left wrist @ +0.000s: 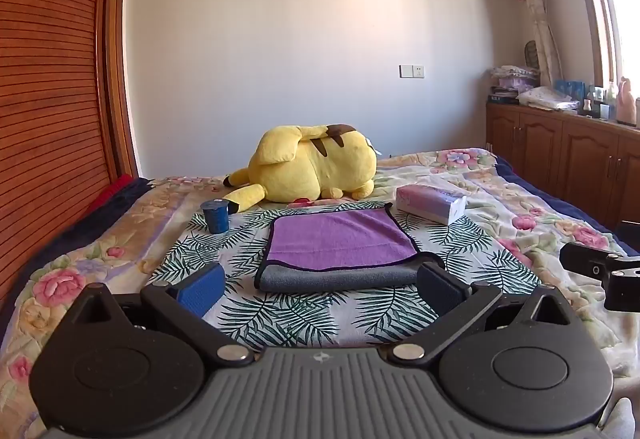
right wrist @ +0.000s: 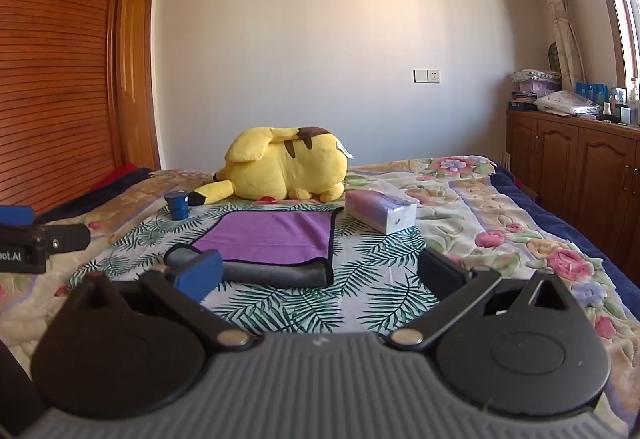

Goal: Fold towel

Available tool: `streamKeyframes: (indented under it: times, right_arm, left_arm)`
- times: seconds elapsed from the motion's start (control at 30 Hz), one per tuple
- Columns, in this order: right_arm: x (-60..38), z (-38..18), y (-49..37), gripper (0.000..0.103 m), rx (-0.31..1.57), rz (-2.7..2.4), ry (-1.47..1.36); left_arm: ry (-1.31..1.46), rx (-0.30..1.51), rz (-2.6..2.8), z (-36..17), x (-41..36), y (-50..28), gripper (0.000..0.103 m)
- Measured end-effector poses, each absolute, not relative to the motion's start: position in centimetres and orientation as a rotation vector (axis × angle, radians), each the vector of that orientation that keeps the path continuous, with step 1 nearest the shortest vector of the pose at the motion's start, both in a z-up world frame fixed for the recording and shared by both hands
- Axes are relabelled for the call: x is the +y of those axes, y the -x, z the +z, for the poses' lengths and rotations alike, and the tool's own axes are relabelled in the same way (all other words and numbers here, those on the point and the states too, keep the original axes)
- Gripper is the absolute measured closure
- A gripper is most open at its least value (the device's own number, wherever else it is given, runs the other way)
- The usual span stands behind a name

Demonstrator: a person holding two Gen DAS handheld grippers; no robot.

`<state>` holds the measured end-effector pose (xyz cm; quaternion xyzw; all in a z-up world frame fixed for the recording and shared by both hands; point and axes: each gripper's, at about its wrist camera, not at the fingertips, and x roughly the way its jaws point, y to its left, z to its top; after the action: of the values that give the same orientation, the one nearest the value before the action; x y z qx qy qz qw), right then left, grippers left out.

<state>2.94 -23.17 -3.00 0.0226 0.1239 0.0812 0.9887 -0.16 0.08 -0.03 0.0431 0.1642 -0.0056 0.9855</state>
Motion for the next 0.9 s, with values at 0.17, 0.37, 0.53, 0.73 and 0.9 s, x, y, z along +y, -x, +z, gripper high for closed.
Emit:
streamKeyframes:
  times: [0.17, 0.37, 0.53, 0.73, 0.9]
  right_arm:
    - [-23.14, -2.96, -2.95, 0.0, 0.25, 0.162, -0.043]
    - [-23.09, -2.92, -2.94, 0.0, 0.25, 0.162, -0.042]
    - [-23.04, -2.91, -2.93, 0.0, 0.25, 0.162, -0.042]
    - [-22.99, -2.94, -2.92, 0.0, 0.249, 0.162, -0.041]
    - [-22.97, -2.99, -2.93, 0.0, 0.25, 0.163, -0.041]
  left_arm:
    - [-0.087, 0.333, -0.012, -0.05, 0.1, 0.11, 0.016]
    - [-0.087, 0.337, -0.012, -0.41, 0.18, 0.14, 0.016]
    - [-0.091, 0.337, -0.01, -0.47, 0.13, 0.2, 0.016]
    - [-0.094, 0.339, -0.011, -0.46, 0.16, 0.21, 0.016]
    - [-0.094, 0.34, -0.01, -0.47, 0.09, 0.23, 0.016]
